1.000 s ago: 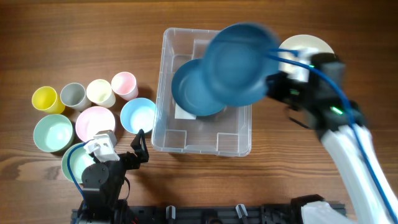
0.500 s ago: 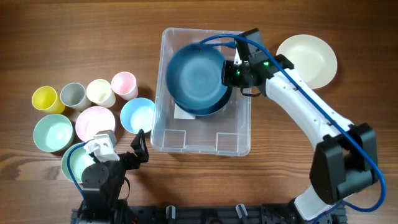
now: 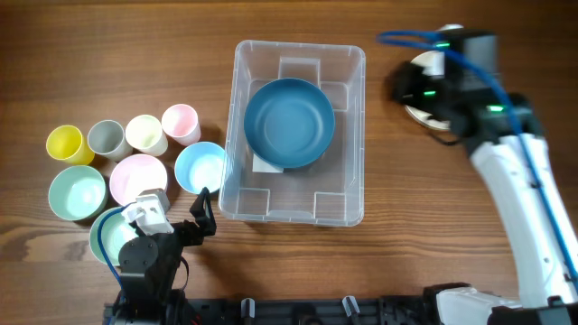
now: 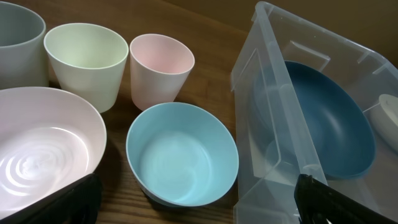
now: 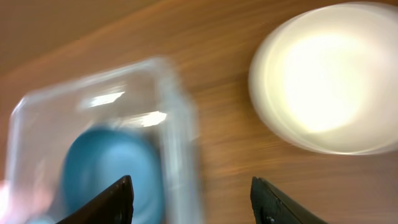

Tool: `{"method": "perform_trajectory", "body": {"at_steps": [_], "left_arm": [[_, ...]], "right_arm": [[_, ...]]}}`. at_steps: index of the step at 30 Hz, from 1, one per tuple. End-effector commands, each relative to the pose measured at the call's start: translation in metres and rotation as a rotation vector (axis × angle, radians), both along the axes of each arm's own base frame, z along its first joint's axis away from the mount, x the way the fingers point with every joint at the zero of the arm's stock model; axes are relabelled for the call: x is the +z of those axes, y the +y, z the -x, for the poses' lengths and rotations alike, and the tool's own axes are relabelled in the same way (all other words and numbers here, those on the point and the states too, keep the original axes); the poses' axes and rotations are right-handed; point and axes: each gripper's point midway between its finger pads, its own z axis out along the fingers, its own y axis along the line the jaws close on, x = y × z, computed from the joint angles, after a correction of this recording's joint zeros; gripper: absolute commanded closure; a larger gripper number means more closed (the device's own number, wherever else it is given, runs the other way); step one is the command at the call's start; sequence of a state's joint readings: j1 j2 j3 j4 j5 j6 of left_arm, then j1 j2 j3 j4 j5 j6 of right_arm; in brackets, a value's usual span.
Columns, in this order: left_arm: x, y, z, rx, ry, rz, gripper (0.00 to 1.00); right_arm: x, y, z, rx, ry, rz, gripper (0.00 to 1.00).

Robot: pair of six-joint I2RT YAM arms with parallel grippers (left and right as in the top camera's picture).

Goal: Pack container
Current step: 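Move the right gripper to the cream bowl and grasp its rim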

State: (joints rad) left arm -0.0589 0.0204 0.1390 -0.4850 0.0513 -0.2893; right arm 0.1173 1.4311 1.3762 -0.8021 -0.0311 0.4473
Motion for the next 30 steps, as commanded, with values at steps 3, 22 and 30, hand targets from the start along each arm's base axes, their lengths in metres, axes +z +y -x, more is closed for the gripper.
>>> {"method": "perform_trajectory", "body": {"at_steps": [3,22,30], "left_arm": [[0.001,-0.003,0.0,-0.023,-0.007,-0.015,0.0],[0.001,-0.003,0.0,-0.023,-0.007,-0.015,0.0],[0.001,-0.003,0.0,-0.023,-0.007,-0.015,0.0]], "right_arm": [[-0.035,-0.11,0.01,-0.352,0.146,-0.004,0.34],[-0.215,-0.158,-0.008,-0.514,0.507,-0.141,0.41],[-0.216,-0.158,0.004,-0.531,0.553,-0.131,0.96]]}}
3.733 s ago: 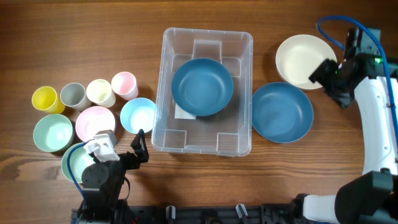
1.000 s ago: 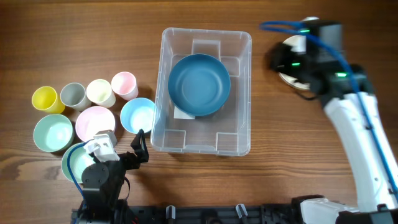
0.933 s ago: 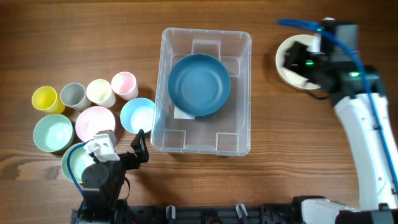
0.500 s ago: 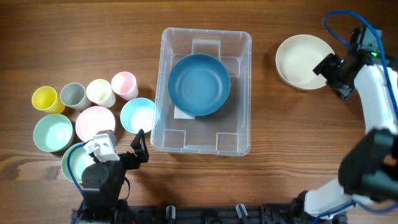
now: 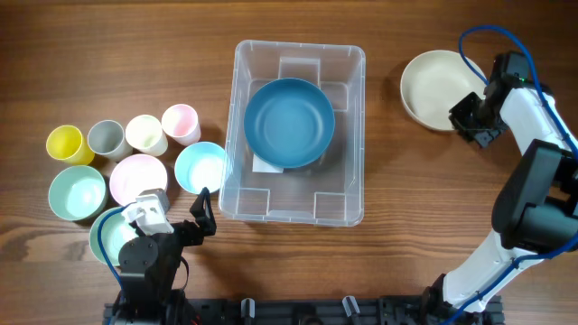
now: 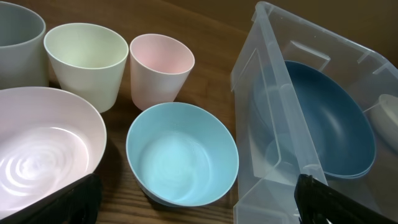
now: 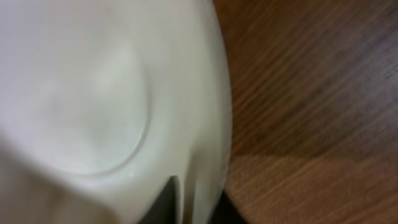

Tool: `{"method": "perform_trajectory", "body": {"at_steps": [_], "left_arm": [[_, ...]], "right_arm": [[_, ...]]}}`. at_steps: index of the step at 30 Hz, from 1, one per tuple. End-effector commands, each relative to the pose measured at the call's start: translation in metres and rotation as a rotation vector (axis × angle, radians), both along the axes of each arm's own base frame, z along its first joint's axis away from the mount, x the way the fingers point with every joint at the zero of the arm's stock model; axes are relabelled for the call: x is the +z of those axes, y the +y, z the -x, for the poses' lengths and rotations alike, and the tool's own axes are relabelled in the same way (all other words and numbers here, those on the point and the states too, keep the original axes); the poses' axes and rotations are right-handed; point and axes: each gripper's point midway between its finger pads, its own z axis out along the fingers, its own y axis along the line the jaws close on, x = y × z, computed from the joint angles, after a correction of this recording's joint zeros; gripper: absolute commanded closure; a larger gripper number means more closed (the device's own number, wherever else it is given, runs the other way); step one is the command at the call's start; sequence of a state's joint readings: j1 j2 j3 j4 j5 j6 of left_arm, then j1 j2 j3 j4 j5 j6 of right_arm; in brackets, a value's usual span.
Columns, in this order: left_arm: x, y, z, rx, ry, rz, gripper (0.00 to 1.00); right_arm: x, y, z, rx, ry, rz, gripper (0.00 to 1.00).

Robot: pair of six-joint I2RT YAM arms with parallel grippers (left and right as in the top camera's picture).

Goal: Pack container
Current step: 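Move the right gripper to the cream bowl and grasp its rim, then carry the cream bowl into the bin onto the blue plates, release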

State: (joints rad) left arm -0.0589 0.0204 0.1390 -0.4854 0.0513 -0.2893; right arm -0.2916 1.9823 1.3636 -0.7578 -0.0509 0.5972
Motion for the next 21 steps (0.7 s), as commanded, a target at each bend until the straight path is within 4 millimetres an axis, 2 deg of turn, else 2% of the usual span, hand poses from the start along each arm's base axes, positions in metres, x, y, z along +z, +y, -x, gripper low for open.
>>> {"method": "perform_trajectory", "body": {"at_steps": [1,4,7,9,10,12,14,17,19,21], "left_arm": [[0.001,-0.003,0.0,-0.023,-0.008,-0.015,0.0],[0.001,-0.003,0.0,-0.023,-0.008,-0.015,0.0],[0.001,-0.003,0.0,-0.023,-0.008,-0.015,0.0],[0.001,-0.003,0.0,-0.023,-0.008,-0.015,0.0],[0.001,-0.003,0.0,-0.023,-0.008,-0.015,0.0],[0.001,-0.003,0.0,-0.023,-0.008,-0.015,0.0],[0.001,-0.003,0.0,-0.023,-0.008,-0.015,0.0],[0.001,-0.003,0.0,-0.023,-0.008,-0.015,0.0],[0.001,-0.003,0.0,-0.023,-0.008,-0.015,0.0],[0.001,-0.003,0.0,-0.023,-0.008,-0.015,0.0]], "right_arm": [[0.004,0.0,0.009,-0.006,0.028,0.008,0.96],[0.033,-0.004,0.007,-0.012,-0.03,0.048,0.96],[0.098,-0.002,-0.001,-0.01,-0.204,0.081,0.96],[0.146,0.009,-0.004,0.017,-0.339,0.089,0.96],[0.167,0.017,-0.004,0.035,-0.402,0.091,0.96],[0.217,0.048,0.001,0.114,-0.542,0.08,0.96],[0.244,0.081,0.007,0.231,-0.623,0.08,0.96],[0.263,0.145,0.018,0.402,-0.673,0.071,0.96],[0.259,0.173,0.021,0.46,-0.664,0.08,0.96],[0.246,0.204,0.021,0.528,-0.632,0.093,0.96]]}}
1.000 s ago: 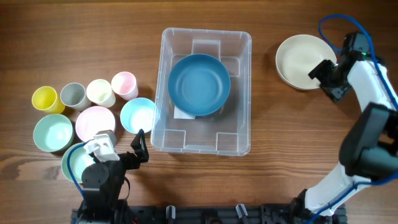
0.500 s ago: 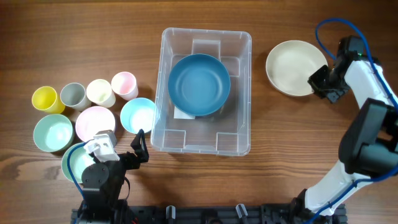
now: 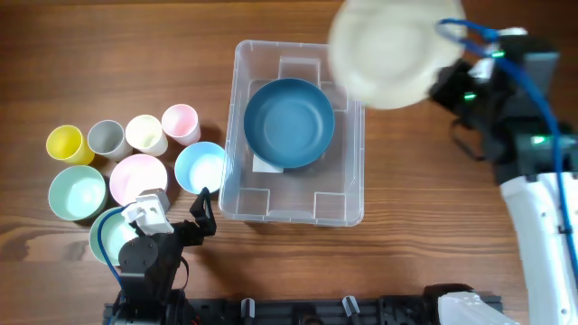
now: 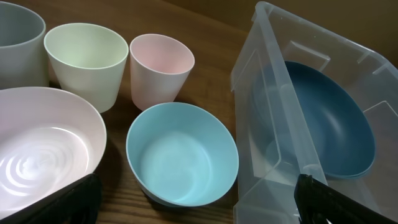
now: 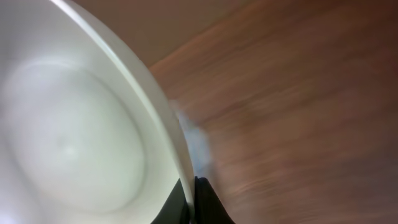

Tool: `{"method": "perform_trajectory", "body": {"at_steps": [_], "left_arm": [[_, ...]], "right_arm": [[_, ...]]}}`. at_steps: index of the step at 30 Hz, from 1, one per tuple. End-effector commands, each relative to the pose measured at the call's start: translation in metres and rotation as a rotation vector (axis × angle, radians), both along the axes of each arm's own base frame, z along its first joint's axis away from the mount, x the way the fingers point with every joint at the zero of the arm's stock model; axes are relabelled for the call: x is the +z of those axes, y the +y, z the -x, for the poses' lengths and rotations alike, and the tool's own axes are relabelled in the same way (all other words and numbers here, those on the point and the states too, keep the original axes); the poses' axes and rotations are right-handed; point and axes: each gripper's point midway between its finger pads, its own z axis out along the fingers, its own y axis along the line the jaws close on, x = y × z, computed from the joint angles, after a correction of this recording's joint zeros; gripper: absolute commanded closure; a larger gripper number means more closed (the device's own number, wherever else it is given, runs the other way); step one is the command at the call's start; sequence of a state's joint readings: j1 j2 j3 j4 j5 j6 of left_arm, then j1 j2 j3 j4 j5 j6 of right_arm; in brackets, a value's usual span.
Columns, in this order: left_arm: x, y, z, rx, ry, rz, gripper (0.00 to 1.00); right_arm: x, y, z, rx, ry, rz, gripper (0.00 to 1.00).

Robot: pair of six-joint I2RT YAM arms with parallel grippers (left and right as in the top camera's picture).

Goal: Pack container

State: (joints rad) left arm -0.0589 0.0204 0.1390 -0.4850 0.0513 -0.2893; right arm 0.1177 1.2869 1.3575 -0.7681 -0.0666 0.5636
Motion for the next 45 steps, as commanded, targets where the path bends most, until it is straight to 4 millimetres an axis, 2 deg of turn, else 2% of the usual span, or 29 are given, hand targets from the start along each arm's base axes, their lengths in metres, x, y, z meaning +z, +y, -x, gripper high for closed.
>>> {"method": "perform_trajectory", "body": {"at_steps": [1,2,5,7,9,10,11,12,13,16,18,19,21,24,25,27,30,32,34,36,39,42,45], "left_arm": [[0.001,-0.003,0.0,-0.023,-0.007,-0.015,0.0],[0.001,-0.003,0.0,-0.023,-0.007,-0.015,0.0],[0.001,-0.003,0.0,-0.023,-0.007,-0.015,0.0],[0.001,-0.003,0.0,-0.023,-0.007,-0.015,0.0],[0.001,-0.003,0.0,-0.023,-0.007,-0.015,0.0],[0.001,-0.003,0.0,-0.023,-0.007,-0.015,0.0],[0.001,-0.003,0.0,-0.023,-0.007,-0.015,0.0],[0.001,-0.003,0.0,-0.023,-0.007,-0.014,0.0],[0.001,-0.003,0.0,-0.023,-0.007,-0.015,0.0],[0.001,-0.003,0.0,-0.023,-0.007,-0.015,0.0],[0.001,-0.003,0.0,-0.023,-0.007,-0.015,0.0],[0.001,-0.003,0.0,-0.023,-0.007,-0.015,0.0],[0.001,-0.003,0.0,-0.023,-0.007,-0.015,0.0],[0.001,-0.003,0.0,-0.023,-0.007,-0.015,0.0],[0.001,-0.003,0.0,-0.023,-0.007,-0.015,0.0],[0.001,-0.003,0.0,-0.023,-0.007,-0.015,0.0],[0.001,-0.003,0.0,-0.023,-0.007,-0.015,0.0],[0.001,-0.003,0.0,-0.023,-0.007,-0.015,0.0],[0.001,-0.003,0.0,-0.023,-0.007,-0.015,0.0],[0.001,-0.003,0.0,-0.023,-0.009,-0.015,0.0],[0.007,-0.008,-0.001,-0.039,-0.029,0.025,0.0],[0.006,-0.022,0.002,-0.086,-0.008,0.134,0.0],[0.001,-0.025,0.004,-0.098,0.019,0.152,0.0]], "right_arm": [[-0.028,0.051,-0.002,0.084,0.065,0.081,0.96],[-0.038,0.06,-0.003,0.093,0.087,0.094,0.96],[-0.085,0.087,-0.012,0.13,0.196,0.13,0.96],[-0.124,0.101,-0.017,0.154,0.29,0.129,0.96],[-0.15,0.119,-0.021,0.232,0.34,0.093,0.96],[-0.154,0.133,-0.023,0.321,0.33,0.073,0.95],[-0.155,0.15,-0.024,0.439,0.302,0.052,0.87],[-0.15,0.163,-0.023,0.541,0.266,0.03,0.67],[-0.147,0.166,-0.024,0.563,0.251,0.022,0.57],[-0.122,0.147,-0.035,0.464,0.198,0.042,0.45],[-0.104,0.129,-0.04,0.395,0.167,0.044,0.41],[-0.085,0.112,-0.041,0.349,0.13,0.046,0.4],[-0.066,0.084,-0.043,0.271,0.097,0.046,0.37],[-0.043,0.023,-0.04,0.093,0.076,0.031,0.33],[-0.038,0.003,-0.038,0.047,0.073,0.029,0.32],[-0.034,-0.052,-0.029,-0.108,0.095,0.001,0.27],[-0.043,-0.103,-0.014,-0.253,0.157,-0.022,0.14],[-0.052,-0.133,-0.002,-0.336,0.204,-0.031,0.01],[-0.057,-0.15,0.005,-0.384,0.228,-0.039,0.0],[-0.058,-0.158,0.008,-0.407,0.232,-0.042,0.0],[-0.058,-0.16,0.009,-0.411,0.232,-0.043,0.0],[-0.058,-0.159,0.008,-0.41,0.233,-0.046,0.01],[-0.059,-0.159,0.009,-0.409,0.237,-0.046,0.01]]}}
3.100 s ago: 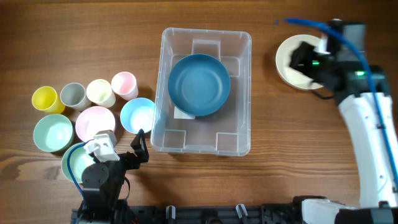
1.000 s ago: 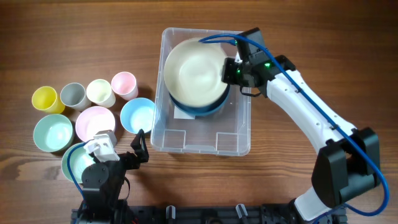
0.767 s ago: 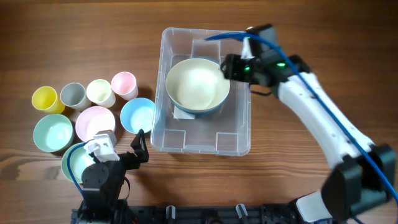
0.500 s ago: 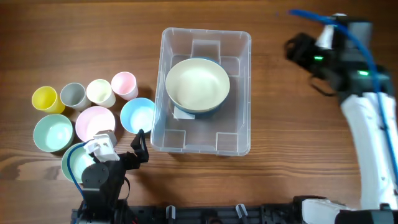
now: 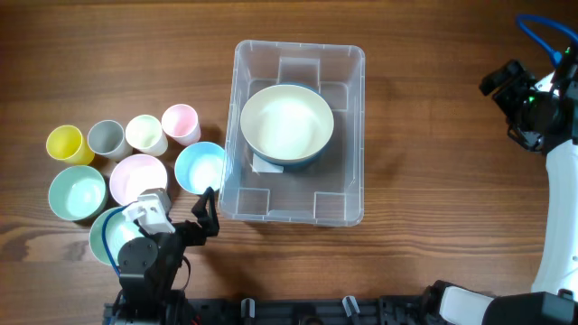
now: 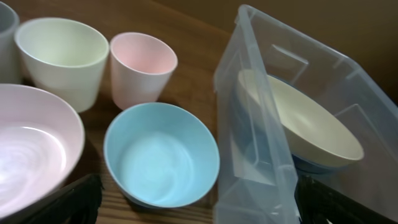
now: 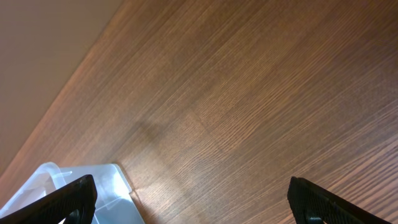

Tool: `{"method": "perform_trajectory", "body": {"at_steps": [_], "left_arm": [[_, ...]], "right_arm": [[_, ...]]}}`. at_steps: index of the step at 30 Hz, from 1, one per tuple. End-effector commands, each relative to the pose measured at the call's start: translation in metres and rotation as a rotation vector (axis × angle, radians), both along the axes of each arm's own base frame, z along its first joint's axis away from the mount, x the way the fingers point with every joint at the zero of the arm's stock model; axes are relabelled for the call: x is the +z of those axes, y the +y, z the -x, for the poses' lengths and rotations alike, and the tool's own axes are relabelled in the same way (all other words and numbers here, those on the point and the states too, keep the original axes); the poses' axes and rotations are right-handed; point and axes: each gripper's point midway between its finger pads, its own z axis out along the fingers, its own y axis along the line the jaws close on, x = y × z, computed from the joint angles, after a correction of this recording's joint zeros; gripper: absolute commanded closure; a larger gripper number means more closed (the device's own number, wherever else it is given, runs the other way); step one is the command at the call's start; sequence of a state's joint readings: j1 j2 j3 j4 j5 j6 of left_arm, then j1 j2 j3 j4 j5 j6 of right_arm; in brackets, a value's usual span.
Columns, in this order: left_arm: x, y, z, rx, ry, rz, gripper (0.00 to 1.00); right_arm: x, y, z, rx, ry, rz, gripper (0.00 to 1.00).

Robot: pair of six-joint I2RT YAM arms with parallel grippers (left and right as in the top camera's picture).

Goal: Pack container

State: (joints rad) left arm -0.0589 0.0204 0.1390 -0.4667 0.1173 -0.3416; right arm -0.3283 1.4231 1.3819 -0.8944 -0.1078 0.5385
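The clear plastic container [image 5: 358, 135] stands mid-table. Inside it a cream bowl [image 5: 287, 122] sits nested in the dark blue bowl [image 5: 291, 165]; the left wrist view shows the cream bowl [image 6: 298, 127] behind the container wall [image 6: 249, 143]. My right gripper [image 5: 506, 106] is open and empty at the far right, over bare wood, its fingers wide apart [image 7: 193, 202]. Near the front left my left gripper [image 5: 203, 215] is open, facing a light blue bowl [image 6: 160, 154].
Left of the container lie the light blue bowl [image 5: 200, 167], a pink bowl [image 5: 138, 178], a mint bowl [image 5: 77, 192], and yellow [image 5: 65, 143], grey [image 5: 107, 138], cream [image 5: 144, 133] and pink [image 5: 181, 123] cups. Another pale green bowl [image 5: 107, 236] sits under the left arm.
The cream bowl was held up over the container's back right corner by my right gripper; it now rests in the blue bowl, and the gripper is open out to the right. The left wrist view has shifted slightly.
The cream bowl lay on the table right of the container with my right gripper above it. Then the gripper was at the bowl's rim, then shut on it above the container. Now the bowl sits inside the blue bowl and the gripper is open.
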Motion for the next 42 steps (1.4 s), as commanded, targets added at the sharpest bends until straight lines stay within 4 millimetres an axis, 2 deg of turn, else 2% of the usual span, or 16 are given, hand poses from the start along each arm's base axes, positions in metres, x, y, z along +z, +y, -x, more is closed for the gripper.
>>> {"method": "perform_trajectory", "body": {"at_steps": [1,5,8,11,15,18,20,21,22,23,27,32,37,39,42], "left_arm": [[-0.003,-0.013,0.004,-0.052,0.03,0.078,0.0],[0.002,-0.003,0.003,0.031,0.035,0.139,0.0],[0.016,0.01,0.005,0.11,0.036,0.128,0.0],[0.034,0.028,0.007,0.209,0.066,0.086,0.01],[0.067,0.064,0.005,0.405,0.167,-0.021,0.0],[0.086,0.082,-0.006,0.497,0.27,-0.072,0.0],[0.097,0.075,-0.024,0.45,0.306,-0.03,0.0],[0.099,0.061,-0.034,0.374,0.335,0.015,0.0],[0.098,0.048,-0.043,0.307,0.366,0.049,0.0],[0.094,0.045,-0.048,0.279,0.389,0.04,0.0],[0.065,0.061,-0.053,0.361,0.506,0.018,0.0],[0.027,0.12,-0.031,0.699,0.677,0.218,0.0],[0.011,0.174,-0.004,0.891,0.717,0.436,0.0],[0.008,0.201,0.014,1.012,0.713,0.462,0.0],[0.003,0.227,0.03,1.114,0.697,0.521,0.0]], "right_arm": [[0.0,-0.001,-0.002,-0.013,0.001,-0.007,0.01],[0.001,-0.001,-0.002,-0.013,-0.001,-0.006,0.01],[0.001,-0.001,-0.002,-0.014,-0.001,-0.006,0.0],[0.001,-0.001,-0.002,-0.014,-0.001,-0.006,0.0],[0.001,-0.001,-0.002,-0.014,-0.001,-0.006,0.0],[0.001,-0.001,-0.002,-0.014,-0.002,-0.006,0.01],[0.001,-0.001,-0.002,-0.014,-0.001,-0.006,0.0],[0.001,-0.001,-0.002,-0.014,-0.002,-0.006,0.0],[0.001,-0.001,-0.002,-0.014,-0.001,-0.006,0.0],[0.0,-0.001,-0.002,-0.014,0.0,-0.006,0.0],[0.001,-0.001,-0.002,-0.014,-0.001,-0.006,0.0],[0.001,-0.001,-0.002,-0.014,-0.001,-0.006,0.01],[0.0,-0.001,-0.002,-0.014,0.0,-0.006,0.0],[0.0,-0.001,-0.002,-0.014,0.0,-0.006,0.0],[0.001,-0.001,-0.002,-0.014,-0.001,-0.006,0.0]]}}
